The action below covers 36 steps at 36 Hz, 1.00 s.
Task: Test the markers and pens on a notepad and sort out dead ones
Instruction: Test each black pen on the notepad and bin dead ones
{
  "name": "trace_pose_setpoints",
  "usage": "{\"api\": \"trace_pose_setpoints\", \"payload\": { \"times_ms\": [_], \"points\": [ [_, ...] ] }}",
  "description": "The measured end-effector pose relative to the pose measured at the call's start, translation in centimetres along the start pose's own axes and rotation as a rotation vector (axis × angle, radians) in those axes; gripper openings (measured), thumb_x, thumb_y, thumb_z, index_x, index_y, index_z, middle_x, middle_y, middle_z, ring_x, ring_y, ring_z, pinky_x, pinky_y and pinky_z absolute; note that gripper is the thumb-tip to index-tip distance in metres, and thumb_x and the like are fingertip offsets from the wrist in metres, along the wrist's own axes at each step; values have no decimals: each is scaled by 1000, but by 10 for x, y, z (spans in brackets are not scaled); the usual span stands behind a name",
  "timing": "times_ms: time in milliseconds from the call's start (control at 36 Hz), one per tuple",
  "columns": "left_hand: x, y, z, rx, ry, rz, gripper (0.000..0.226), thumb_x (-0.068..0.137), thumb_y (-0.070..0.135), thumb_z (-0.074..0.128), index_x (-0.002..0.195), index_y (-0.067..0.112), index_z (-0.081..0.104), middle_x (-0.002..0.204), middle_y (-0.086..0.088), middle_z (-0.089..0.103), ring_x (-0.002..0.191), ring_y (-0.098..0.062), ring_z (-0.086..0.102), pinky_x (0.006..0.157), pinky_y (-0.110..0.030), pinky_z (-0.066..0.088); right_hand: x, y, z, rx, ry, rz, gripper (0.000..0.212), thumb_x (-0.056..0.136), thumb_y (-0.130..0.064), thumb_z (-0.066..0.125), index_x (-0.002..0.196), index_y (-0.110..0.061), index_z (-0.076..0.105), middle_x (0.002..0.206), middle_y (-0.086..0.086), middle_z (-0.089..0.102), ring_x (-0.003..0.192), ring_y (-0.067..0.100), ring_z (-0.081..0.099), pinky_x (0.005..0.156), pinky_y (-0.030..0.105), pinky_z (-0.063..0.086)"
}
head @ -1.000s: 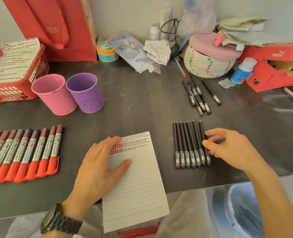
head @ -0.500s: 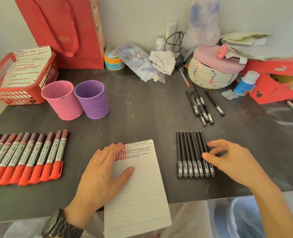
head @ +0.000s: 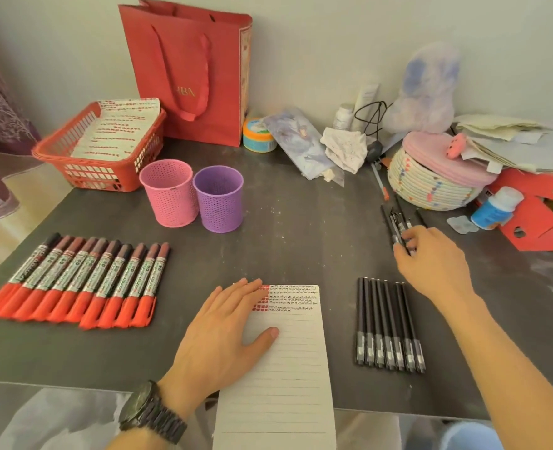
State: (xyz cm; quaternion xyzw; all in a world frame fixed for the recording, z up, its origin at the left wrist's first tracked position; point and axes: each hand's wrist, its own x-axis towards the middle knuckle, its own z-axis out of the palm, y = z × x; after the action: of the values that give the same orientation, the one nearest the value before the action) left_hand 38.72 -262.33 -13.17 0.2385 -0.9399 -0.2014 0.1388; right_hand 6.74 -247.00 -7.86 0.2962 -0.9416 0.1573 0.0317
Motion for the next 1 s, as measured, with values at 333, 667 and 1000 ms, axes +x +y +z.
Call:
{"api": "trace_pose_setpoints", "payload": {
  "times_ms": [333, 667, 1000],
  "points": [
    [0, -2, 0, -7, 2, -1, 69, 91, 68, 38, 150, 32, 40, 157, 20, 32, 148, -1, 21, 122, -26, 3, 48, -18, 16, -299, -141, 113, 36, 95, -37, 55, 117, -10, 64, 121, 18, 61, 111, 43, 59, 77, 40, 41],
    [-1, -4, 4, -8, 19, -3, 68, 91, 68, 40, 149, 33, 41, 158, 18, 32, 148, -3, 22, 122, -26, 3, 47, -27, 17, -400, -193, 103, 33, 94, -35, 54, 107, -7, 66, 118, 19, 64, 108, 42, 60, 74, 38, 38],
    [-2, -4, 4, -3, 21, -6, 69, 91, 70, 38, 150, 34, 38, 159, 21, 28, 150, 0, 13, 122, -25, 0, 34, -32, 19, -27, -261, 63, 39, 100, -37, 44, 77, -8, 56, 74, 14, 65, 79, 36, 68, 65, 37, 46]
  ]
}}
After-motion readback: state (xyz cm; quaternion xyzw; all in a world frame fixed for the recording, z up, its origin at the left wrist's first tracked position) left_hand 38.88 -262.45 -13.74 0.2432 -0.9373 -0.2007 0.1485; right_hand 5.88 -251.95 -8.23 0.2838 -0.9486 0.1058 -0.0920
